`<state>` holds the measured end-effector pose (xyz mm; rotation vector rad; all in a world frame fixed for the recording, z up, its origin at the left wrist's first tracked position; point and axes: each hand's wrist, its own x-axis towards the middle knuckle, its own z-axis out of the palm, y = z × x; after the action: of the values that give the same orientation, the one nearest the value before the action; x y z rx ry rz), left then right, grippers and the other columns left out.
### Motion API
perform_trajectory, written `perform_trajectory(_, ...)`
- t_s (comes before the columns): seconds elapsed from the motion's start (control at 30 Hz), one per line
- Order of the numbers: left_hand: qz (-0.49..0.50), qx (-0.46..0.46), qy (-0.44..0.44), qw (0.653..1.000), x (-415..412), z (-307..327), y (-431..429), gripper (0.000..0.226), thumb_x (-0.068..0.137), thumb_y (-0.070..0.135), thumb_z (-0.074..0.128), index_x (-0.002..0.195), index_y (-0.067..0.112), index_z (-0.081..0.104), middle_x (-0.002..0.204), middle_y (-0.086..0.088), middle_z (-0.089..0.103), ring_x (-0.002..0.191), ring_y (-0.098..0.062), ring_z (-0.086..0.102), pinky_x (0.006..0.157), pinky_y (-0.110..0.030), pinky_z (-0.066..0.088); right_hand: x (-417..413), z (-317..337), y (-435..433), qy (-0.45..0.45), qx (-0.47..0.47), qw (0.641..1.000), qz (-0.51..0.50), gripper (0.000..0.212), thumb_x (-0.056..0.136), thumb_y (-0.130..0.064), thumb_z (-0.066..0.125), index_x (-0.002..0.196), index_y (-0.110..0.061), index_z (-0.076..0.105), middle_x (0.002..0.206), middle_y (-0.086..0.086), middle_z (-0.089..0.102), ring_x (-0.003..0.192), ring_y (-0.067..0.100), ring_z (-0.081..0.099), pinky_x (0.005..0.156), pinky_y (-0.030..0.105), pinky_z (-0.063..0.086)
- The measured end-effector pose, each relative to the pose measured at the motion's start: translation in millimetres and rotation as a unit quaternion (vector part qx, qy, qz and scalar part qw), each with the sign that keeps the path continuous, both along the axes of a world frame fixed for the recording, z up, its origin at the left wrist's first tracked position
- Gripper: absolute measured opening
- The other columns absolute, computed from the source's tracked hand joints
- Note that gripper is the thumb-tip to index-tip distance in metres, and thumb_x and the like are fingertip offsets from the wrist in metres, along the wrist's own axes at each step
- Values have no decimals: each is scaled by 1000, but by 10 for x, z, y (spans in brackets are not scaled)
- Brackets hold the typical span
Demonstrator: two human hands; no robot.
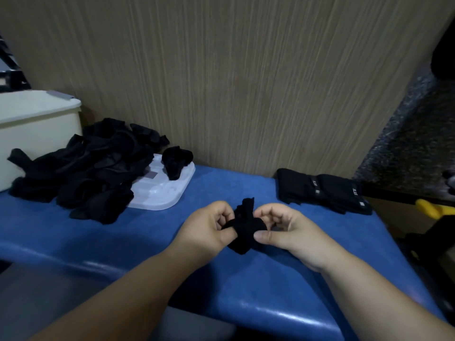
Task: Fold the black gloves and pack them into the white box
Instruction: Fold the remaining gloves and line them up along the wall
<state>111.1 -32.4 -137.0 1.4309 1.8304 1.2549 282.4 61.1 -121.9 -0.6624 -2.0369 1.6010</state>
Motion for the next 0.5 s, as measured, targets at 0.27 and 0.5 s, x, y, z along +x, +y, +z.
perform_trajectory(0.27, 37, -18, 29, 999, -54, 10, -55, 30, 77, 10, 66, 63, 19, 41, 52, 7, 42, 50, -9, 37, 52, -29, 35, -22, -30, -6, -16, 50, 998, 32, 28, 60, -29, 82, 81, -30, 63, 85, -5, 64, 80, 15, 59, 76, 39, 49)
perform_trajectory(0.5, 44, -15, 42, 998, -33, 10, -99, 23, 76, 12, 61, 66, 22, 43, 58, -7, 51, 62, -30, 56, 61, -46, 49, -53, -3, -111, -67, 202, 976, -44, 30, 70, -14, 84, 65, -20, 55, 59, -13, 52, 51, -1, 41, 54, 15, 34)
